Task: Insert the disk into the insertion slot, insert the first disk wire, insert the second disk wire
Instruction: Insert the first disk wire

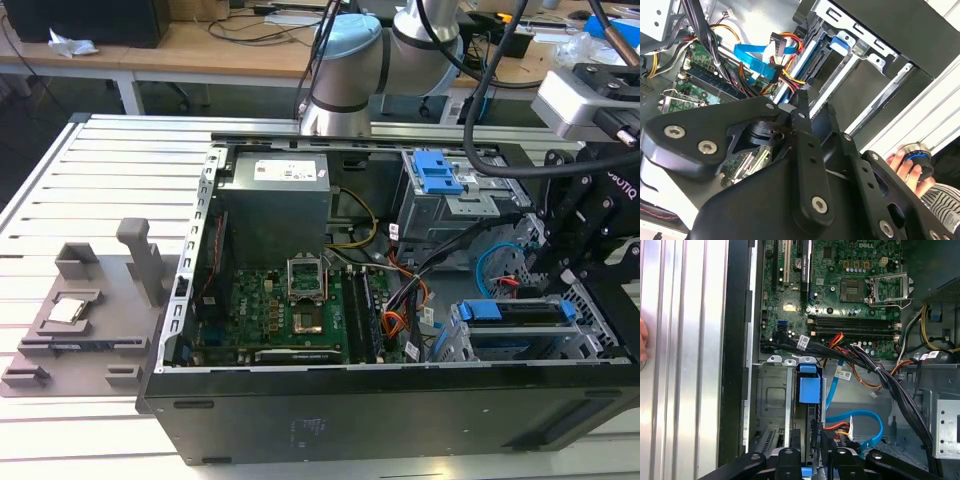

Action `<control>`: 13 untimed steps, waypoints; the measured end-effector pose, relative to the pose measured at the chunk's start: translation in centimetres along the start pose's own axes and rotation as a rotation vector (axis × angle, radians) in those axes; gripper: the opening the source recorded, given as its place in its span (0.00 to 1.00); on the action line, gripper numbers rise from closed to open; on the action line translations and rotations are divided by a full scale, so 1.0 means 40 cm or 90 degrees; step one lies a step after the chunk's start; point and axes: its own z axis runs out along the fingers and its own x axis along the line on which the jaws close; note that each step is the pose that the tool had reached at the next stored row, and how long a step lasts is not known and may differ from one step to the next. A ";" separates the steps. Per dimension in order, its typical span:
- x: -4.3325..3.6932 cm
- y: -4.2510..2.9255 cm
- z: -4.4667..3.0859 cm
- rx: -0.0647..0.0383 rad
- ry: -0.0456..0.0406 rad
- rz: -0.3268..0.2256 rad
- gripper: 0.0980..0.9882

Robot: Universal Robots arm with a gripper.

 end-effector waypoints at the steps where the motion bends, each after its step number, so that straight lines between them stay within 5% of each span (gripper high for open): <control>1: -0.001 0.000 0.010 0.000 0.0005 0.000 0.23; 6: -0.024 -0.003 0.051 0.000 0.0003 0.007 0.23; 13: -0.024 -0.004 0.064 -0.001 -0.0003 0.029 0.23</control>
